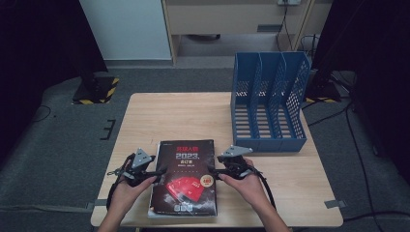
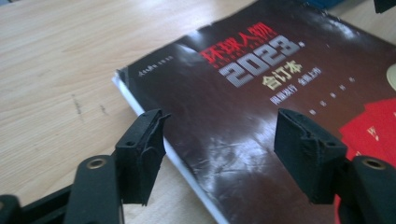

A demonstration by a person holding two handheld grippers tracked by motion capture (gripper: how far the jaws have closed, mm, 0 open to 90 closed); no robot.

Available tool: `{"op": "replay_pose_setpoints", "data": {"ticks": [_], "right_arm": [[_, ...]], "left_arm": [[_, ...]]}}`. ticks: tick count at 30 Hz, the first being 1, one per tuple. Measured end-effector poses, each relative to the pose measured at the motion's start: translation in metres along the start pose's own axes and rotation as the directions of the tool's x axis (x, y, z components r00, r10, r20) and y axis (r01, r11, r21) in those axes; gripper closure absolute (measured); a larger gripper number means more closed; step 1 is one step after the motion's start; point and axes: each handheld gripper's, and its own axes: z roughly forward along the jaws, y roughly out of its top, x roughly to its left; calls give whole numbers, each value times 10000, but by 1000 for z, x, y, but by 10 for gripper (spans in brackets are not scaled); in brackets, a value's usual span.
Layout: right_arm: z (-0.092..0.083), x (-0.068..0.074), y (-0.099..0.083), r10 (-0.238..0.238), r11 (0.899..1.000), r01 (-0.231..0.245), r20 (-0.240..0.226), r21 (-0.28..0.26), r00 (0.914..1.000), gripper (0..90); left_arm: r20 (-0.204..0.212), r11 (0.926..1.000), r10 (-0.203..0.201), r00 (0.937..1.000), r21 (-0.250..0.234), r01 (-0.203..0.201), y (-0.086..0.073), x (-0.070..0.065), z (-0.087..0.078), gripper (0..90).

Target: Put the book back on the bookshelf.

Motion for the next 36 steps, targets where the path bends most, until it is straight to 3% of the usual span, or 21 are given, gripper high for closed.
{"op": "replay_pose_setpoints", "data": {"ticks": [5,10,16,20,27,36], "right_arm": [[5,-3,-7,337,9986,-316,-523,417,9981,269],[15,0,-11,163,9960,-92,-797,885,9967,232],[26,2,-12,443,9946,-327,-1177,980,9921,202],[27,3,-12,475,9941,-354,-1187,1021,9918,199],[16,13,-5,-272,9956,341,-797,873,9965,207],[15,24,19,-655,9934,768,-1280,858,9896,231]], "left_arm": [[508,9995,-244,9984,211,234,-2,-3,6,339],[733,9984,-421,9964,416,392,-4,-4,10,329],[668,9979,-63,9977,653,19,-6,-6,13,315],[670,9978,-87,9977,654,43,-7,-7,14,308],[678,9978,-13,9977,662,-32,-7,-6,14,306],[691,9978,-49,9976,658,3,-9,-5,13,303]]}}
